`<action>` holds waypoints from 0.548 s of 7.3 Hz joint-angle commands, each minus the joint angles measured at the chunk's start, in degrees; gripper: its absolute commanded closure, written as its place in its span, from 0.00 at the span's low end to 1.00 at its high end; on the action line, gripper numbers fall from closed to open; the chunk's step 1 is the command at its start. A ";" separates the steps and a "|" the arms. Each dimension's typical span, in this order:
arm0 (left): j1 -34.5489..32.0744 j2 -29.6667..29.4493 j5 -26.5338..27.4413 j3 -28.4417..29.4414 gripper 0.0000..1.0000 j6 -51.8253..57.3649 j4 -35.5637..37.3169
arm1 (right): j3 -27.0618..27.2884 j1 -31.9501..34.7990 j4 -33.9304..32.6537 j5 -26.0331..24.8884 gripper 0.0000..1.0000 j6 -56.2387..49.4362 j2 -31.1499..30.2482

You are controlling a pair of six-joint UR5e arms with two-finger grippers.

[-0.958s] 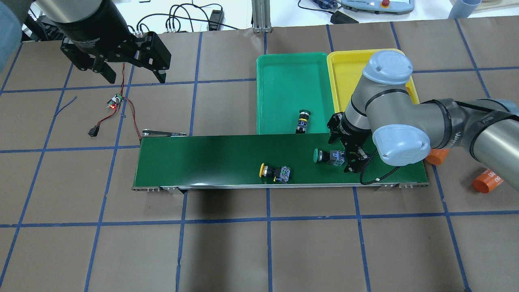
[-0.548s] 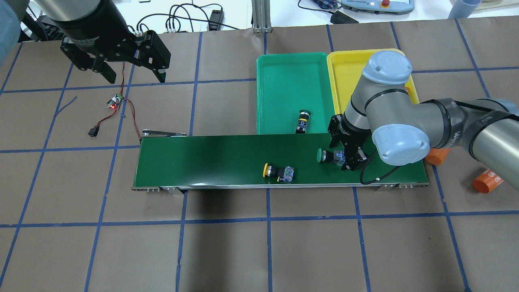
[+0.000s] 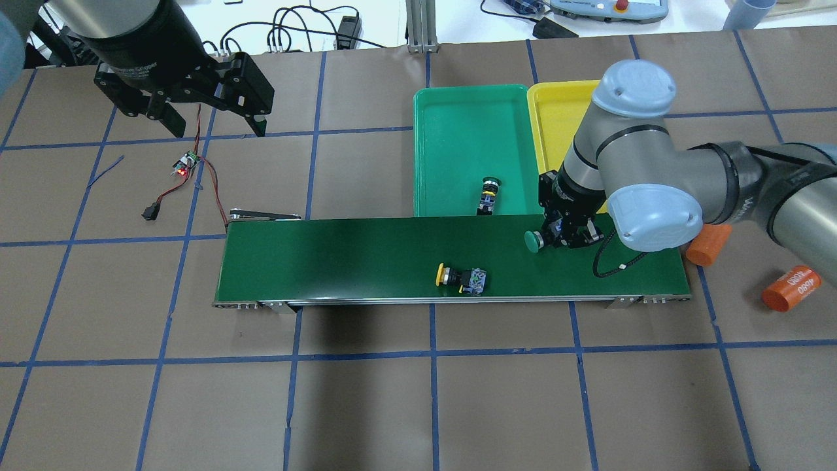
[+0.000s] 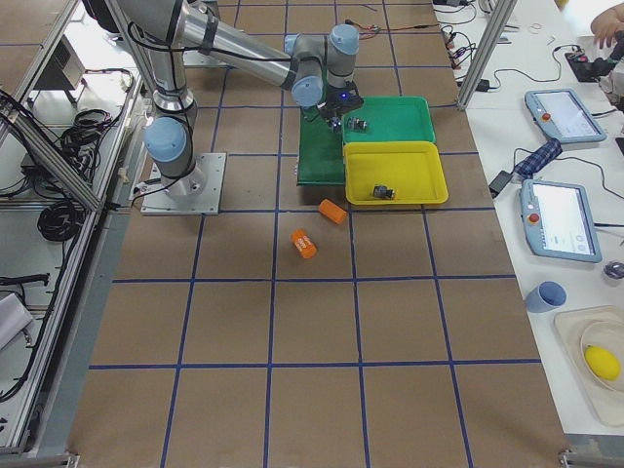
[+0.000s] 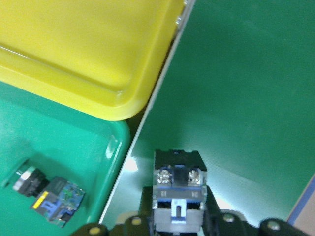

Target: Sort buttons by color to trays

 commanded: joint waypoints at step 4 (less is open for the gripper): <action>0.14 0.67 0.33 0.12 0.00 0.00 -0.12 | -9.38 3.20 -5.82 -0.41 1.00 -28.74 11.33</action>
